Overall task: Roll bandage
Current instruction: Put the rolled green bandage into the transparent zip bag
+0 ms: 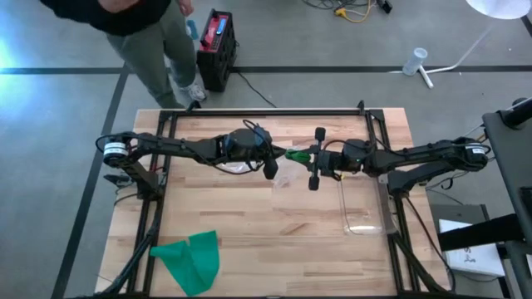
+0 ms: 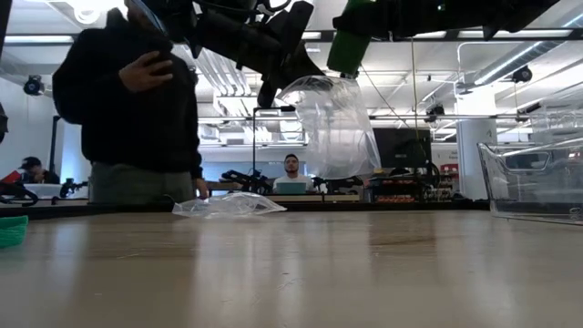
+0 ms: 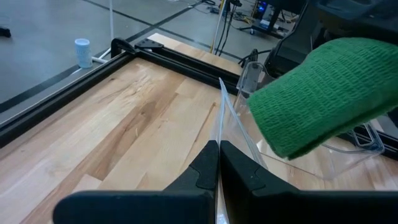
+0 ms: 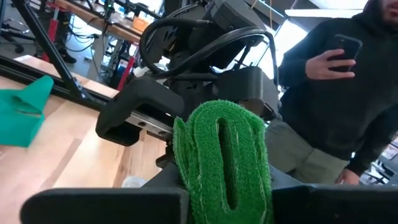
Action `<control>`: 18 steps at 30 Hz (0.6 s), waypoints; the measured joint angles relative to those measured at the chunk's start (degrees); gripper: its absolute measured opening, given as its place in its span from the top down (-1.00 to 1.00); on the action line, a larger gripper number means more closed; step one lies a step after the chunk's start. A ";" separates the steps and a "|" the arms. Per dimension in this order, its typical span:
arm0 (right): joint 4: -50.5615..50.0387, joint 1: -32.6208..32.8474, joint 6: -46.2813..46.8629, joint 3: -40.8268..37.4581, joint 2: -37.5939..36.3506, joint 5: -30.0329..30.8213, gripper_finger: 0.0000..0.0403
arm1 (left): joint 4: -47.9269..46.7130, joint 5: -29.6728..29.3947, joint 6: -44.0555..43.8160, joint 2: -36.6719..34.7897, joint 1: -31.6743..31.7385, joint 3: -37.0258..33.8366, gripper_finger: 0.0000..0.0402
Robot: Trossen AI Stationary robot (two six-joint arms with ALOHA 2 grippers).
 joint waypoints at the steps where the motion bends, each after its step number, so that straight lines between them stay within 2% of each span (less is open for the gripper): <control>1: 0.02 -0.02 -0.23 0.00 0.00 -0.34 0.78 | -0.02 -0.01 -0.02 0.00 0.00 0.00 1.00; 18: -0.04 -0.02 -0.58 0.00 0.36 -0.47 0.78 | -1.01 -0.17 1.29 0.07 0.00 -0.02 1.00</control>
